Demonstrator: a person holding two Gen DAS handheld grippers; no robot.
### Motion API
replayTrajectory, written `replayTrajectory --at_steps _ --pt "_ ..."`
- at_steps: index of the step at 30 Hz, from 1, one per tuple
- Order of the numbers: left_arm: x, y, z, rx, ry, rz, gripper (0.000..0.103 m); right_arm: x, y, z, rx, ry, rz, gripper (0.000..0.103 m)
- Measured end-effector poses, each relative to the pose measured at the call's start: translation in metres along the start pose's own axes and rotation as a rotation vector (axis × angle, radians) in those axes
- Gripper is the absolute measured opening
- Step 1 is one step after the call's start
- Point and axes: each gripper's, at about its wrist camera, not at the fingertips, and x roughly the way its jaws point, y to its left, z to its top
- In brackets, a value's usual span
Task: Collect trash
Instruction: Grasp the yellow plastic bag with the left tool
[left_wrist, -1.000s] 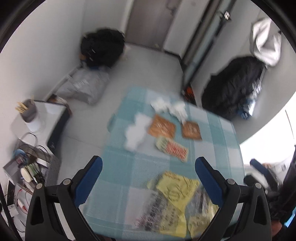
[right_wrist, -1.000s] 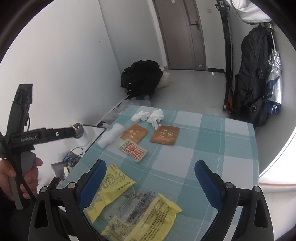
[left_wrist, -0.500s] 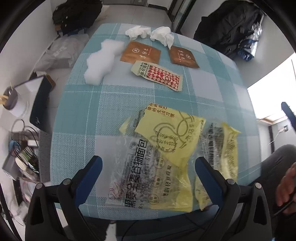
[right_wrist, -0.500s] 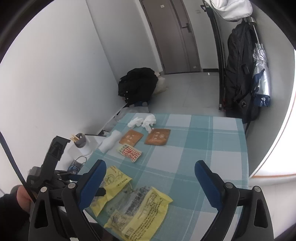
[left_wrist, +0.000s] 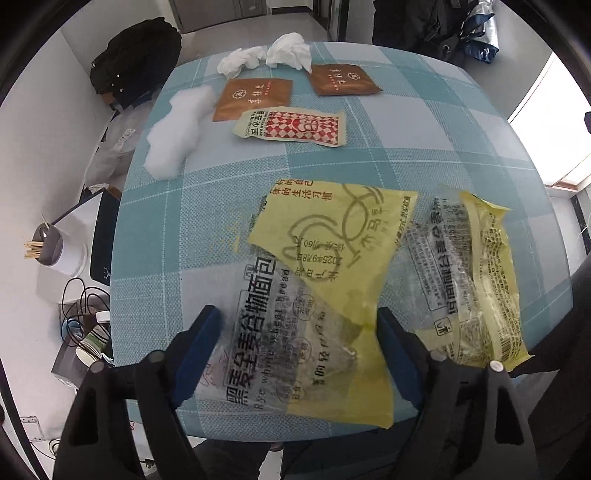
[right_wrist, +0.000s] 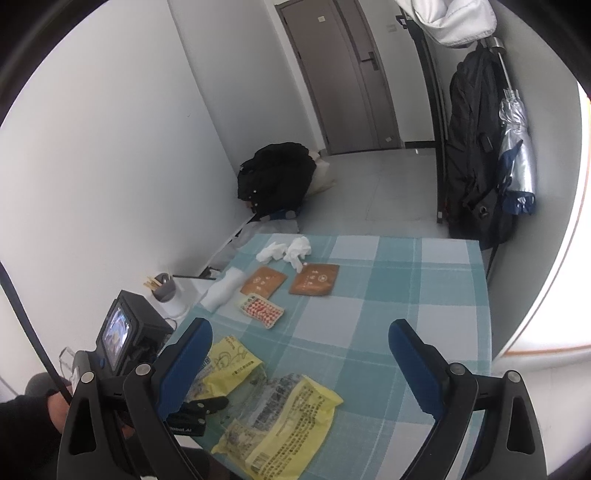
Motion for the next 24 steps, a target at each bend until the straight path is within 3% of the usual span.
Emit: replayTrajectory --at_steps 1,6,9,15,24 --pt "-0.001 -0.001 -0.001 0.005 -0.003 0.002 0.076 0.001 0.0 0.0 0.001 0.003 0.001 0.097" --pt "-0.006 -0.009 0.004 0.042 -0.041 0.007 0.039 0.003 0.0 -0.001 -0.003 0.007 -0.008 0.097" --pt "-0.007 -0.013 0.006 0.048 -0.05 0.01 0.029 0.003 -0.001 -0.001 -0.003 0.007 -0.011 0.097" --pt "-0.009 -0.001 0.009 -0.044 -0.05 -0.033 0.019 0.006 -0.003 -0.003 0.006 0.017 -0.023 0.097" --pt "-0.015 0.018 0.014 -0.178 -0.083 -0.115 0.018 0.01 -0.009 -0.007 0.063 0.078 -0.011 0.097"
